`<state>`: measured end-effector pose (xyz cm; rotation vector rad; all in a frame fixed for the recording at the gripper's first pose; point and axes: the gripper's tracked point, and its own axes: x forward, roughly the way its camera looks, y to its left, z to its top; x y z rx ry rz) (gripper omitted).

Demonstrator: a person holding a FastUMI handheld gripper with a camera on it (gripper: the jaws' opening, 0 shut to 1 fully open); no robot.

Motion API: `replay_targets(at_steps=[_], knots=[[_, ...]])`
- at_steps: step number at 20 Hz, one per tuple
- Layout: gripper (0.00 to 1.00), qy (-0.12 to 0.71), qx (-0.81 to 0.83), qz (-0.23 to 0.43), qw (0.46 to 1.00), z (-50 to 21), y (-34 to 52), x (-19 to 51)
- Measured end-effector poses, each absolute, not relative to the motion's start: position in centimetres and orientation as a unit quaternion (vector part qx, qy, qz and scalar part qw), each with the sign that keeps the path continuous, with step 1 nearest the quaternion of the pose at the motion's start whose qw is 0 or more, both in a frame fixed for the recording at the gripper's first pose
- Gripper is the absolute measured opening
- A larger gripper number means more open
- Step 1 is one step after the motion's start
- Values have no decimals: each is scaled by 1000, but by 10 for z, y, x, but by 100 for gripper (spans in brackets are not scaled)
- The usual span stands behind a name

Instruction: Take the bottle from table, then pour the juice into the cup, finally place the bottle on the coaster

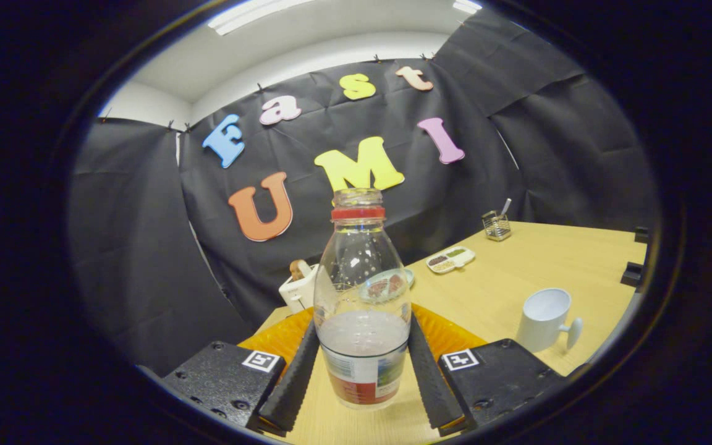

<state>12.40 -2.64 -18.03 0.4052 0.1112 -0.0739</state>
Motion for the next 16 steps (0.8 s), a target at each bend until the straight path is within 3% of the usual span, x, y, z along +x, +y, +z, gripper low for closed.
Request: replay_targets(at_steps=[16], knots=[[79,47,354,-34,933,-146,-62,120]])
